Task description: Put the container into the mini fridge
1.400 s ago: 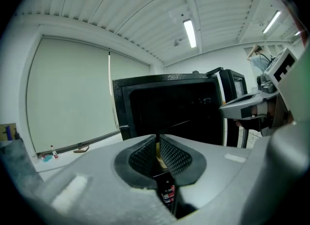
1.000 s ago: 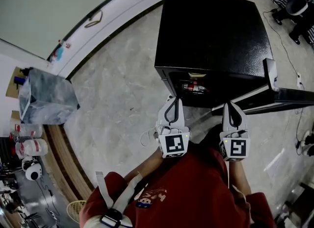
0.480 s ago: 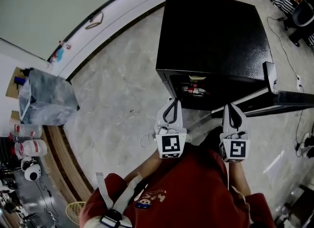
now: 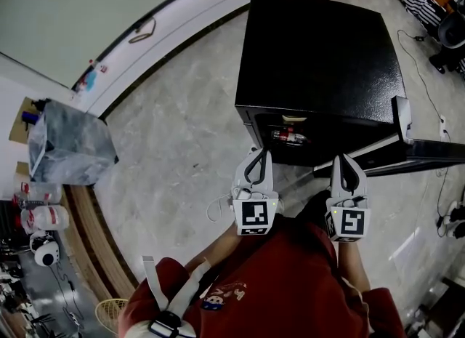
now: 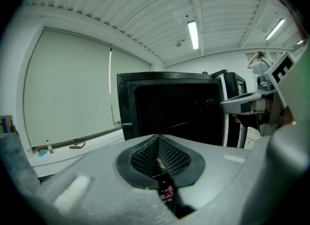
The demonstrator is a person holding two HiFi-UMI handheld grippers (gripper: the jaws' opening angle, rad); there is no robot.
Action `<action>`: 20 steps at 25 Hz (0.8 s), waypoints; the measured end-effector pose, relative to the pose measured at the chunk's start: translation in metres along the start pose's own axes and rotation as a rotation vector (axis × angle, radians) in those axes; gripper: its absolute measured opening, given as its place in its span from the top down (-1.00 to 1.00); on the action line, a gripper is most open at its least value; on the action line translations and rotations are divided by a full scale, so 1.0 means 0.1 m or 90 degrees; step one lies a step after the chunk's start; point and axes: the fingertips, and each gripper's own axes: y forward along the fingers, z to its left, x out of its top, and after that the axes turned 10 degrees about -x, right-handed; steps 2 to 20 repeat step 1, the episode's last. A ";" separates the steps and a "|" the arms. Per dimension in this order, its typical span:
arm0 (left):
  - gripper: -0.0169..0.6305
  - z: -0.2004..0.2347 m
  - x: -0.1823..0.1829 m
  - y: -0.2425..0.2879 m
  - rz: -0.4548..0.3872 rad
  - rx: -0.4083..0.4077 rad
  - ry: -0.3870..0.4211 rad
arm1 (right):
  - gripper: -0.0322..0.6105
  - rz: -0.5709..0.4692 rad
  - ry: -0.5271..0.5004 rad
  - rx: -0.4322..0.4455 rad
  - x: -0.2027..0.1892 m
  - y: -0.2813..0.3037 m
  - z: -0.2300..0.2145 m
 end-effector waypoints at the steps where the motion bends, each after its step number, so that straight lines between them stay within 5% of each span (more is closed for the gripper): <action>1: 0.93 0.00 0.00 0.00 -0.001 -0.001 -0.002 | 0.90 -0.002 -0.002 0.000 -0.01 0.00 0.00; 20: 0.93 0.00 0.00 0.00 -0.001 -0.001 -0.002 | 0.90 -0.002 -0.002 0.000 -0.01 0.00 0.00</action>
